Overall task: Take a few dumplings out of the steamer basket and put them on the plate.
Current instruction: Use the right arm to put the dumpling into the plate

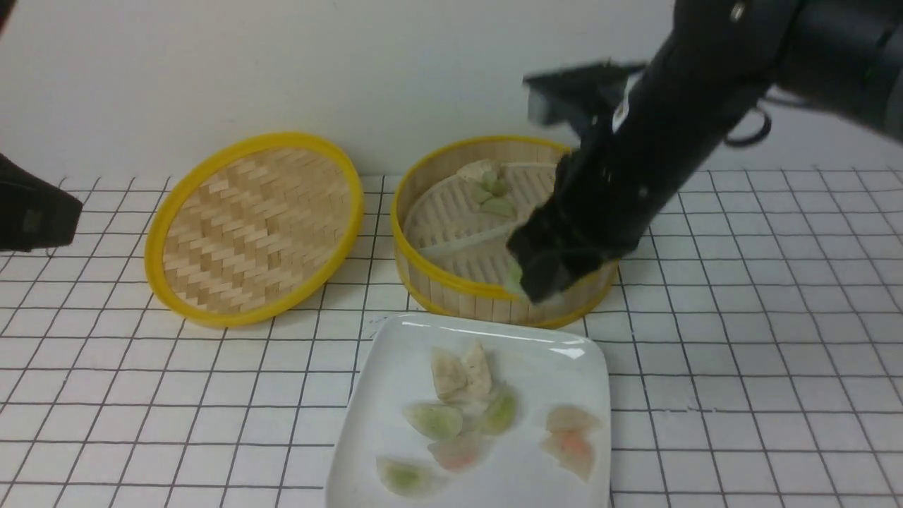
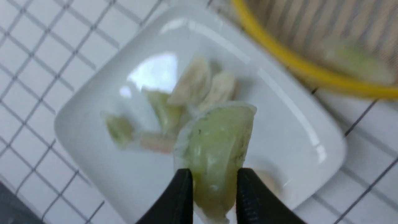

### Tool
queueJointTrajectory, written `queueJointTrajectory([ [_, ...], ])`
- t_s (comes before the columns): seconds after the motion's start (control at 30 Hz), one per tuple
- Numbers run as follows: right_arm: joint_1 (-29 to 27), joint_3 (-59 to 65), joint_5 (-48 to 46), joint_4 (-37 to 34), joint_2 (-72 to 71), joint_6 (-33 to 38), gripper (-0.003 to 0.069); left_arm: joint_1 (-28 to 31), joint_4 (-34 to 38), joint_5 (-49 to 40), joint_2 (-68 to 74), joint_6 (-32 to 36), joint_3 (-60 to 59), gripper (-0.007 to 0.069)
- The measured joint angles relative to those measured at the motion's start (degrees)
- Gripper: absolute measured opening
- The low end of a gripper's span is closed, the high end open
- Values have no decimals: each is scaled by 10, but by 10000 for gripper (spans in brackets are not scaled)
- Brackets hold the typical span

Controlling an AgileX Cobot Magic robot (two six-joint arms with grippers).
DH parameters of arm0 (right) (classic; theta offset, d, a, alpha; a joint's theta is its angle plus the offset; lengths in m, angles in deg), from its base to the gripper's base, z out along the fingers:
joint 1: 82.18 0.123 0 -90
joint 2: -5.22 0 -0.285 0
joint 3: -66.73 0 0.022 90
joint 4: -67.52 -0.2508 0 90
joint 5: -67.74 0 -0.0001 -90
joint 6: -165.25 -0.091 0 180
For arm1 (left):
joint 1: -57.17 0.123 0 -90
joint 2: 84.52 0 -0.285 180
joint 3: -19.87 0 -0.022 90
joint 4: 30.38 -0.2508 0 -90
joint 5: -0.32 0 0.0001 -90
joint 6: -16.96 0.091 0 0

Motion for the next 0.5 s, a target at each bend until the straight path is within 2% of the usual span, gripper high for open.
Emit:
queueJointTrajectory([
  [0.13, 15, 55, 51, -7, 17, -8, 169, 0, 0, 0, 13, 4, -23, -6],
  [0.2, 15, 59, 59, -13, 32, -14, 202, 0, 0, 0, 19, 8, -27, -6],
  [0.4, 15, 60, 77, -14, 53, -17, 435, 0, 0, 1, 24, 13, -28, -6],
  [0.5, 15, 48, 90, 3, 54, -18, 514, 0, 0, 1, 24, 16, -28, -6],
])
